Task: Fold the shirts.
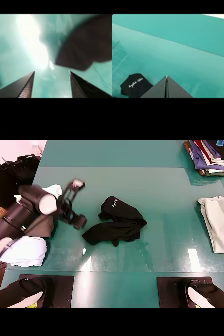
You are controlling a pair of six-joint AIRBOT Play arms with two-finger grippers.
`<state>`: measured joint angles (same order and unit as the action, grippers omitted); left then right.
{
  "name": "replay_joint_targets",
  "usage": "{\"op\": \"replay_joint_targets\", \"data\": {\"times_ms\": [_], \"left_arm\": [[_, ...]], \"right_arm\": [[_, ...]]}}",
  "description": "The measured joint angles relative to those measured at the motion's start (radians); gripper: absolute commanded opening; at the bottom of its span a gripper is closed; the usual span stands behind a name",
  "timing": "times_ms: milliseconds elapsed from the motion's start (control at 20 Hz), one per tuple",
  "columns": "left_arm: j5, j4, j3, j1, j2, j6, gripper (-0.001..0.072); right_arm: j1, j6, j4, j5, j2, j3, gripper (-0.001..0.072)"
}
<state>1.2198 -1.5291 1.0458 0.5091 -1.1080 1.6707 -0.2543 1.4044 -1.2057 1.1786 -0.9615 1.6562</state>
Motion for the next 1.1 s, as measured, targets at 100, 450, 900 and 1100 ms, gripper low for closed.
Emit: {"op": "replay_joint_targets", "data": {"times_ms": [100,450,900,1100], "left_arm": [[-0.098,0.049,-0.130,-0.004,0.009,0.000,0.0518],[-0.341,0.114,-0.298,-0.008,-0.029,0.012,0.0518],[-0.356,0.103,-0.278,-0.008,-0.077,0.053,0.0024],[-0.235,-0.066,-0.145,-0.083,-0.035,0.074,0.0023]], "right_arm": [[0.000,0.000,0.000,0.001,0.000,0.000,0.0015],[0.000,0.000,0.006,0.005,0.000,0.000,0.0015],[0.000,0.000,0.009,0.030,0.000,0.000,0.0014],[0.000,0.000,0.004,0.069,-0.006,-0.010,0.0015]]}}
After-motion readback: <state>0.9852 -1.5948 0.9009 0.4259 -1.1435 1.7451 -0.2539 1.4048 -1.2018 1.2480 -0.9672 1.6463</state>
